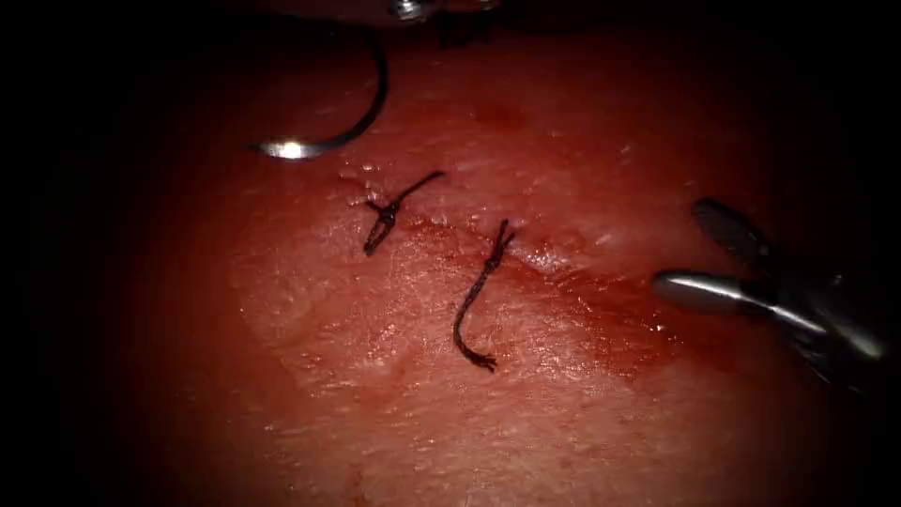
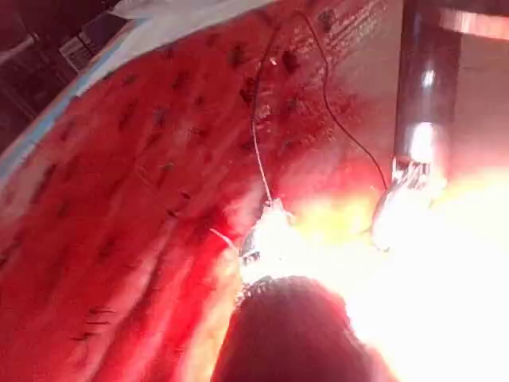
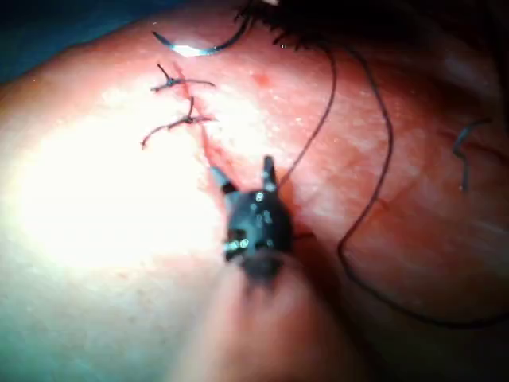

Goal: Wound Closure

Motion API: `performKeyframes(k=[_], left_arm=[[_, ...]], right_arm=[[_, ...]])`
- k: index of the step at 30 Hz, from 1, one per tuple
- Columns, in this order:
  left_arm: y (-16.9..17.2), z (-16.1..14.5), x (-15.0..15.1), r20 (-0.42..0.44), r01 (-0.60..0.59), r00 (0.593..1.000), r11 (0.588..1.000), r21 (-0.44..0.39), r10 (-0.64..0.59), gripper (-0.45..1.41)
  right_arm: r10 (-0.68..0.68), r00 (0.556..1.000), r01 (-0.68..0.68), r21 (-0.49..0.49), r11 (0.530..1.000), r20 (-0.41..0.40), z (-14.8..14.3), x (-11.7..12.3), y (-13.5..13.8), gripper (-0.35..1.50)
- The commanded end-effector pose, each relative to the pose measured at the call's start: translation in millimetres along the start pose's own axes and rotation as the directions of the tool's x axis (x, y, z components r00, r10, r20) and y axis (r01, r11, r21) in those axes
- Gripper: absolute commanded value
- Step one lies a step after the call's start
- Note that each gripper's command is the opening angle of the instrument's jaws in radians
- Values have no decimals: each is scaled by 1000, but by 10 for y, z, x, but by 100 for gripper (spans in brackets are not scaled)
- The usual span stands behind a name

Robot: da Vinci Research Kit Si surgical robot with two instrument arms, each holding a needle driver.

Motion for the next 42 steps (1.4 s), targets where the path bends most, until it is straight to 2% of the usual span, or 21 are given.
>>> performKeyframes(k=[1, 5, 6, 8, 10, 12, 13, 15, 16, 19, 20, 22, 23, 28, 31, 32, 36, 38, 42], left_arm=[[-2, 14, -8, 10, -15, 1000, 1000, 6, 15, -45], [-7, 38, -48, 49, -34, 998, 999, 10, 33, -45], [-14, 47, -68, 62, -42, 997, 999, 22, 40, -45], [-22, 53, -85, 77, -42, 996, 998, 39, 39, -45], [-26, 56, -98, 95, -44, 995, 998, 43, 40, -45], [-30, 55, -113, 118, 9, 993, 999, 51, -15, -45], [-31, 52, -115, 124, 54, 991, 997, 50, -60, 5], [-31, 29, -110, 123, 153, 980, 987, 38, -157, 47], [-30, 13, -102, 122, 168, 978, 986, 21, -169, 78], [-38, -17, -88, 130, 181, 975, 983, 26, -183, 103], [-41, -23, -86, 136, 182, 973, 982, 43, -186, 103], [-47, -41, -83, 153, 192, 967, 977, 89, -204, 84], [-43, -56, -82, 162, 193, 965, 977, 92, -206, 83], [-13, -87, -84, 156, 192, 967, 980, 59, -199, 79], [24, -119, -95, 165, 180, 969, 983, 20, -181, 78], [45, -137, -102, 195, 169, 967, 986, -4, -165, 76], [79, -171, -123, 216, 160, 965, 987, -20, -152, 78], [89, -180, -133, 223, 172, 961, 985, -19, -164, 79], [114, -202, -172, 284, 184, 944, 983, -24, -169, 79]], right_arm=[[2, 1000, -2, 13, 1000, 17, -1, -9, -16, 148], [5, 1000, -6, 49, 999, 27, -12, -6, -41, 148], [1, 1000, -3, 72, 997, 25, -17, -2, -55, 148], [5, 1000, -7, 98, 995, 23, -20, 5, -72, 148], [11, 1000, -14, 111, 994, 20, -23, 15, -87, 148], [28, 999, -26, 119, 993, -15, -27, 32, -104, 148], [34, 999, -31, 119, 992, -26, -28, 37, -107, 148], [57, 996, -49, 132, 990, -62, -26, 54, -120, 148], [58, 996, -48, 145, 988, -65, -22, 56, -128, 148], [55, 996, -42, 172, 984, -70, -22, 55, -139, 148], [54, 996, -41, 178, 983, -71, -24, 55, -140, 148], [56, 995, -41, 184, 982, -79, -30, 57, -144, 148], [58, 994, -41, 182, 982, -88, -29, 58, -145, 148], [60, 994, -43, 174, 984, -94, -19, 59, -142, 148], [56, 994, -39, 171, 985, -96, -13, 56, -141, 148], [54, 993, -36, 172, 984, -101, -11, 53, -143, 148], [54, 993, -35, 174, 984, -102, -7, 53, -145, 148], [53, 993, -35, 175, 984, -103, -7, 53, -147, 148], [50, 994, -31, 181, 983, -102, -6, 50, -150, 148]])
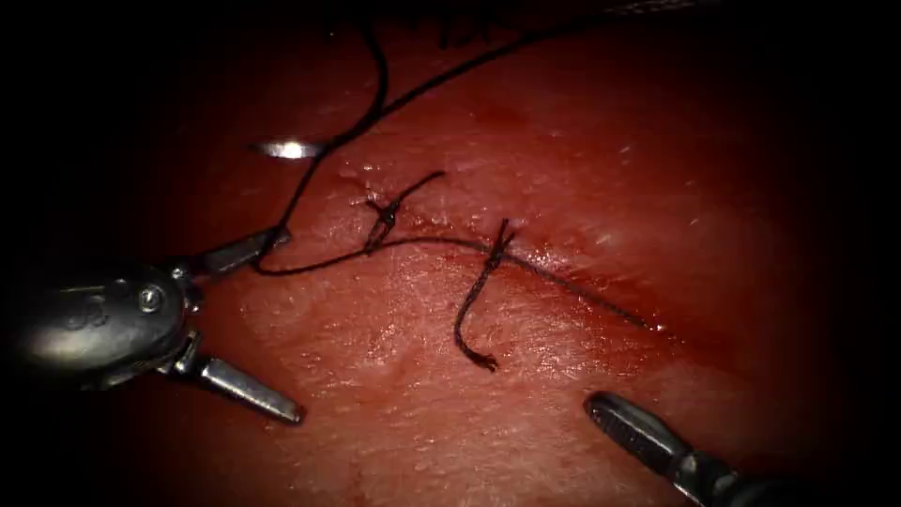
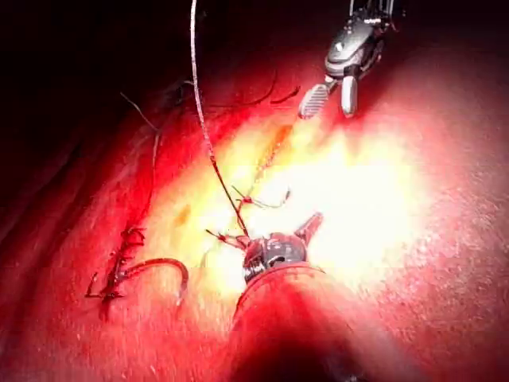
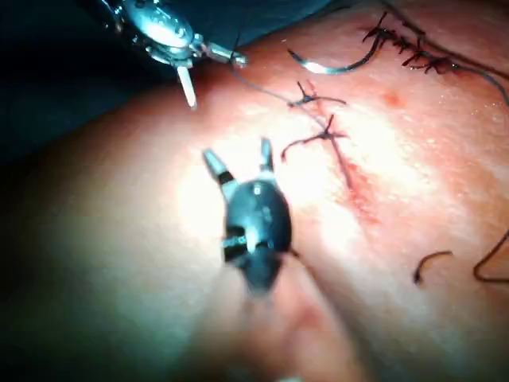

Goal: Wound Closure

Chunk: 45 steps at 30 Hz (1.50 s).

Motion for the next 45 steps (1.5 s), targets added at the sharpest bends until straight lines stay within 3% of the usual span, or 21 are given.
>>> performKeyframes(k=[1, 6, 9, 14, 17, 20, 23, 27, 32, 34, 38, 41, 45], left_arm=[[3, 8, -10, 20, 8, 1000, 1000, 2, -8, 79], [26, 9, -59, 63, 21, 998, 999, -27, -19, 78], [62, 14, -95, 123, 22, 992, 997, -77, -13, 76], [88, 10, -94, 154, 14, 988, 992, -125, 5, 76], [93, -4, -79, 162, -1, 986, 987, -162, 27, 76], [87, -25, -53, 162, -23, 986, 989, -144, 47, 71], [70, -47, -16, 120, -34, 992, 994, -103, 46, 64], [44, -72, 29, 26, -87, 996, 995, -40, 88, 36], [16, -89, 75, -72, -92, 993, 992, 83, 98, 34], [12, -82, 89, -111, -83, 989, 985, 149, 100, 34], [26, -53, 99, -125, -115, 983, 978, 174, 138, 32], [45, -9, 101, -107, -188, 971, 958, 219, 215, 29], [56, 32, 96, -47, -248, 963, 938, 244, 266, 47]], right_arm=[[1, 1000, -1, 3, 1000, 2, 6, -8, -4, 148], [-3, 1000, 3, 6, 1000, 7, 7, -12, -6, 148], [-5, 1000, 5, 7, 1000, 15, 7, -15, -6, 148], [-6, 1000, 6, 8, 1000, 18, 6, -16, -5, 148], [-6, 1000, 6, 11, 1000, 24, 3, -17, -5, 148], [-5, 1000, 5, 15, 1000, 28, -1, -16, -2, 143], [-5, 999, 5, 19, 1000, 32, -1, -10, 5, 140], [-32, 998, 31, 23, 999, 49, 3, -9, 15, 135], [-82, 994, 80, 31, 996, 72, 7, -14, 35, 133], [-126, 989, 124, 30, 992, 81, 11, -17, 49, 130], [-199, 976, 197, 30, 980, 94, 17, -21, 65, 130], [-266, 959, 264, 38, 964, 92, 18, -26, 70, 128], [-307, 947, 304, 44, 952, 91, 17, -26, 71, 125]])
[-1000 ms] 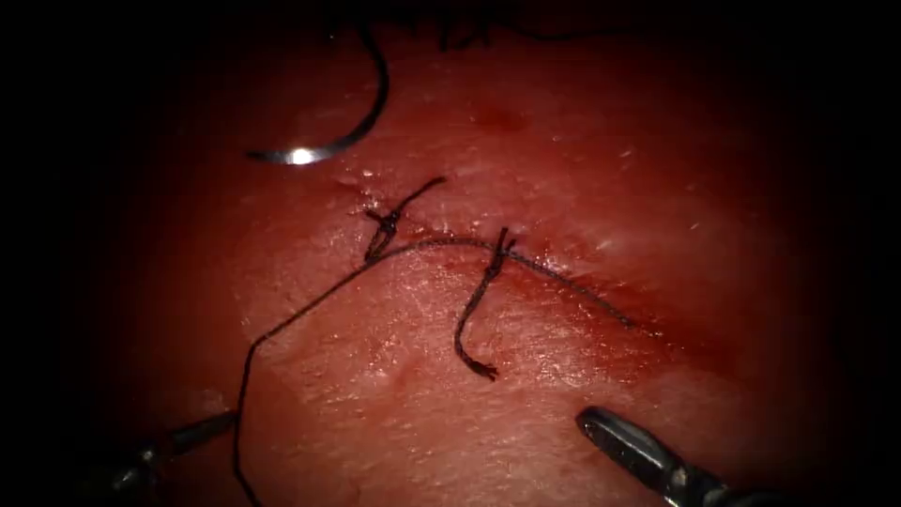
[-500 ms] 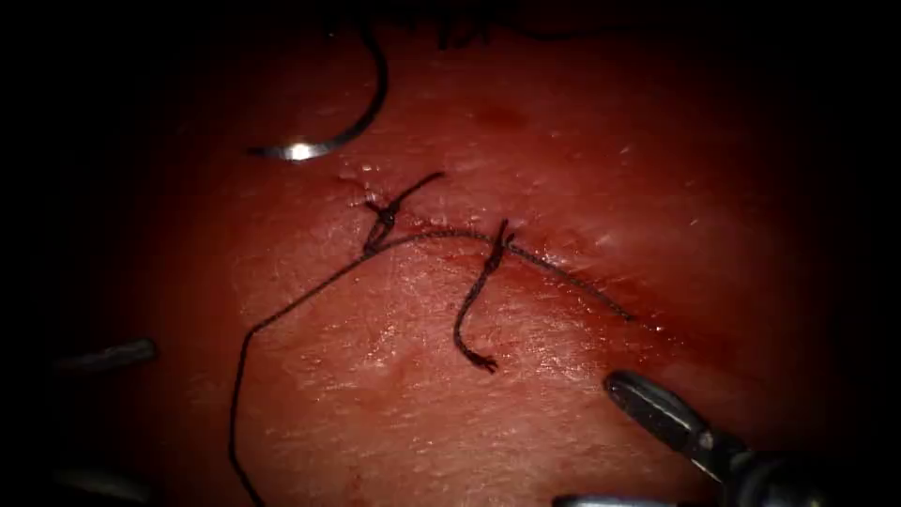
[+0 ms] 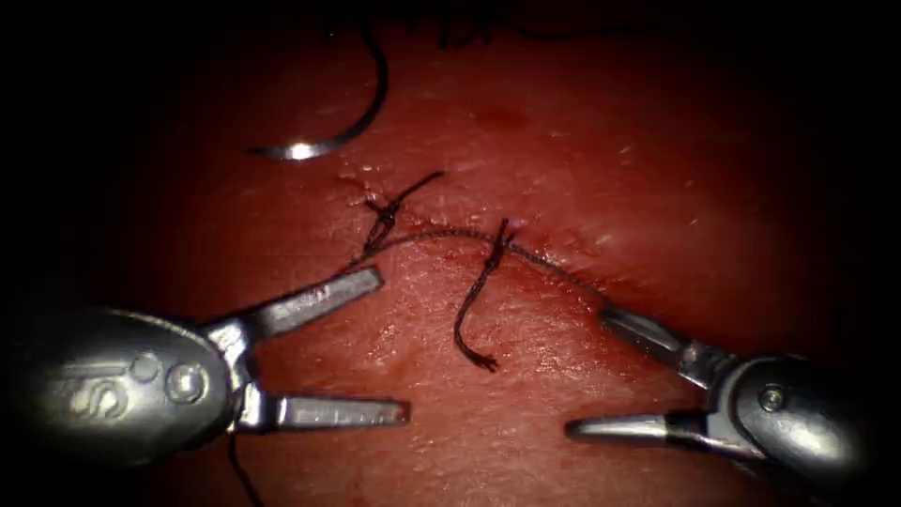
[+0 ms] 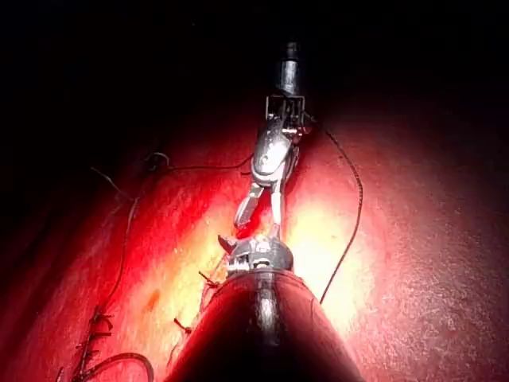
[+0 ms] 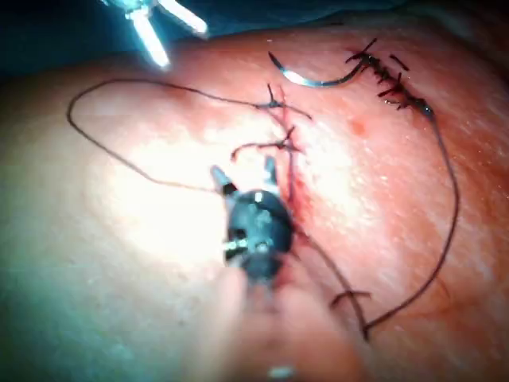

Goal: Wound Closure

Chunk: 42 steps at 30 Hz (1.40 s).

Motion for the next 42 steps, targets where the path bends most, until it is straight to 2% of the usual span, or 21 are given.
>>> performKeyframes(k=[1, 5, 6, 8, 14, 17, 23, 32, 34, 35, 42], left_arm=[[6, 14, -3, 16, -8, 1000, 1000, 5, 8, 47], [21, 38, -8, 64, -53, 997, 999, 5, 52, 41], [25, 46, -11, 82, -76, 994, 997, 1, 76, 32], [27, 52, -14, 112, -96, 989, 995, 8, 94, 29], [27, 70, -36, 179, -114, 978, 993, 32, 107, 29], [24, 82, -57, 212, -122, 971, 991, 54, 108, 14], [24, 93, -71, 222, -117, 970, 991, 66, 100, 4], [26, 102, -69, 201, -108, 975, 993, 36, 99, -15], [27, 103, -70, 199, -108, 975, 994, 35, 99, -23], [26, 103, -71, 199, -109, 975, 993, 34, 100, -45], [12, 96, -73, 207, -115, 972, 993, 10, 110, -45]], right_arm=[[-7, 1000, 7, 3, 1000, 1, 6, -4, -2, 125], [-19, 1000, 19, 1, 1000, 2, 6, -4, -2, 120], [-19, 1000, 19, 1, 1000, 2, 6, -4, -2, 120], [-25, 1000, 25, -4, 1000, 5, 6, -3, -3, 120], [-30, 1000, 30, -7, 1000, 4, 5, -2, -4, 120], [-29, 1000, 29, -12, 1000, 6, 4, -1, -5, 120], [-29, 1000, 29, -13, 999, 4, 4, 0, -5, 120], [-29, 1000, 29, -16, 999, 5, 4, 0, -5, 120], [-29, 1000, 29, -16, 999, 5, 4, 0, -5, 120], [-29, 1000, 29, -17, 999, 5, 4, 0, -5, 120], [-51, 999, 52, -18, 999, 7, 6, -1, 1, 118]])
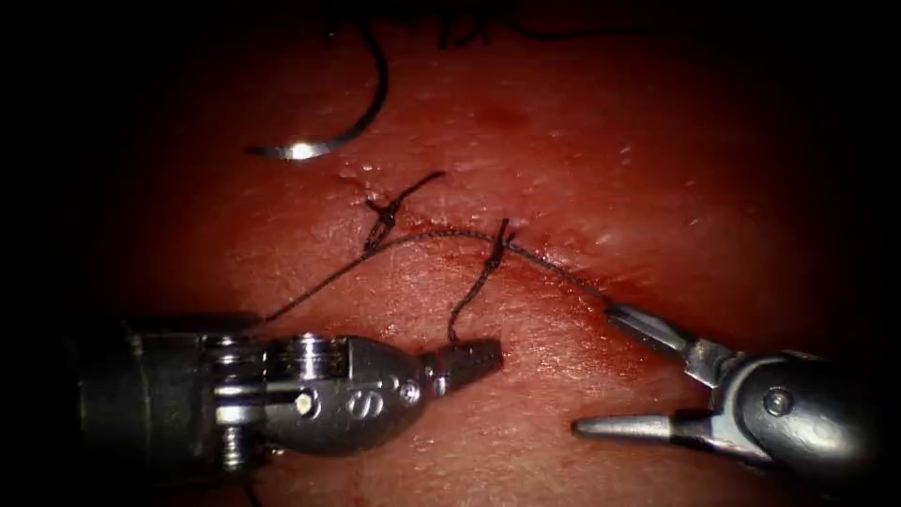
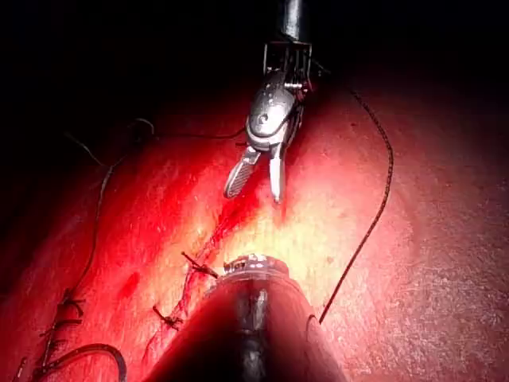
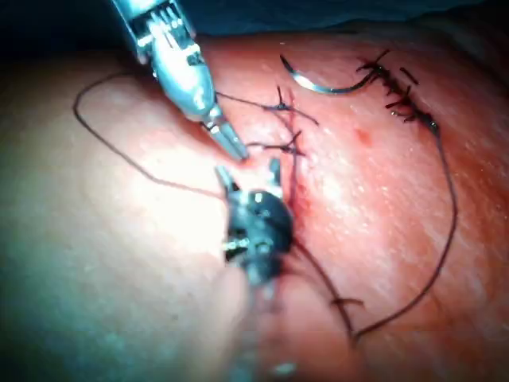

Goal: Wound Closure

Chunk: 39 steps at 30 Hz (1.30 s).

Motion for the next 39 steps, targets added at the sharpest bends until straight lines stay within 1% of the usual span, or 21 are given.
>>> performKeyframes(k=[1, 4, 6, 10, 13, 18, 23, 25, 29, 34, 39], left_arm=[[-5, 3, 1, -2, 6, 1000, 1000, -8, -6, -45], [-14, -2, 2, -3, 10, 1000, 1000, -16, -10, -45], [-18, -4, 3, -8, 13, 1000, 1000, -16, -13, -45], [-19, -7, 5, -12, 16, 1000, 1000, -15, -17, -45], [-21, -11, 10, -19, 23, 1000, 1000, -9, -23, -45], [-22, -19, 19, -27, 32, 999, 999, -13, -33, -45], [-20, -23, 25, -35, 37, 999, 999, -18, -38, -45], [-19, -22, 25, -39, 37, 999, 999, -22, -38, -45], [-18, -20, 24, -41, 36, 998, 999, -23, -37, -45], [-15, -18, 24, -46, 34, 998, 999, -28, -36, -45], [-14, -16, 25, -49, 35, 998, 999, -31, -36, -45]], right_arm=[[-36, 999, 36, 1, 999, 1, 11, -6, 3, 118], [-76, 997, 76, -6, 997, 5, 18, -6, 9, 118], [-104, 995, 104, -14, 994, 3, 25, -6, 12, 123], [-189, 982, 188, -50, 981, -14, 46, -1, 16, 128], [-265, 964, 263, -83, 961, -16, 68, -1, 16, 132], [-298, 955, 296, -102, 950, -7, 89, -13, 17, 133], [-321, 947, 320, -104, 942, 1, 111, -24, 12, 133], [-335, 942, 333, -100, 938, -4, 119, -25, 10, 133], [-372, 928, 368, -123, 922, -11, 131, -25, 9, 133], [-390, 920, 383, -148, 912, -26, 135, -23, 9, 133], [-399, 917, 391, -154, 907, -20, 146, -20, 12, 132]])
